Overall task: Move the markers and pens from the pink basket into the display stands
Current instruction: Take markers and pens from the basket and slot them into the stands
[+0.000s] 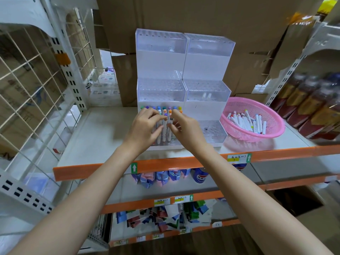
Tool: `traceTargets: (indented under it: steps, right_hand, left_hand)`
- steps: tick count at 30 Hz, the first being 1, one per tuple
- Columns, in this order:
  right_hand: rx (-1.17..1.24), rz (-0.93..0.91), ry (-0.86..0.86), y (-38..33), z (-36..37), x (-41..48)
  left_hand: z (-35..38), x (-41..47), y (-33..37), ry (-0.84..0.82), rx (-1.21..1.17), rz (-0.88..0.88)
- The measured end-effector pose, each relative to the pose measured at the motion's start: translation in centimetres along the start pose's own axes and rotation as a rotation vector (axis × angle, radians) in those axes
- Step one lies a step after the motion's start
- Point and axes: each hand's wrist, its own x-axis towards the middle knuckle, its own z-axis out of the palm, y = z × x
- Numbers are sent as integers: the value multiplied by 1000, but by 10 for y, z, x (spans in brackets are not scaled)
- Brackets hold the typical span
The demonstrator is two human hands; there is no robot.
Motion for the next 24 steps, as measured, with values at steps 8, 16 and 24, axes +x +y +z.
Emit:
traceTargets:
  steps: [8, 16, 24]
  right_hand:
    - [-25, -68, 110, 13, -30, -7]
    - [-206, 85, 86, 69, -79, -33]
    - [-254, 262, 52, 135, -124, -53]
  left_hand:
    - [10, 15, 20, -3, 228, 2]
    - [52, 56, 81, -122, 195, 66]
    - [113, 96, 144, -200, -9, 120]
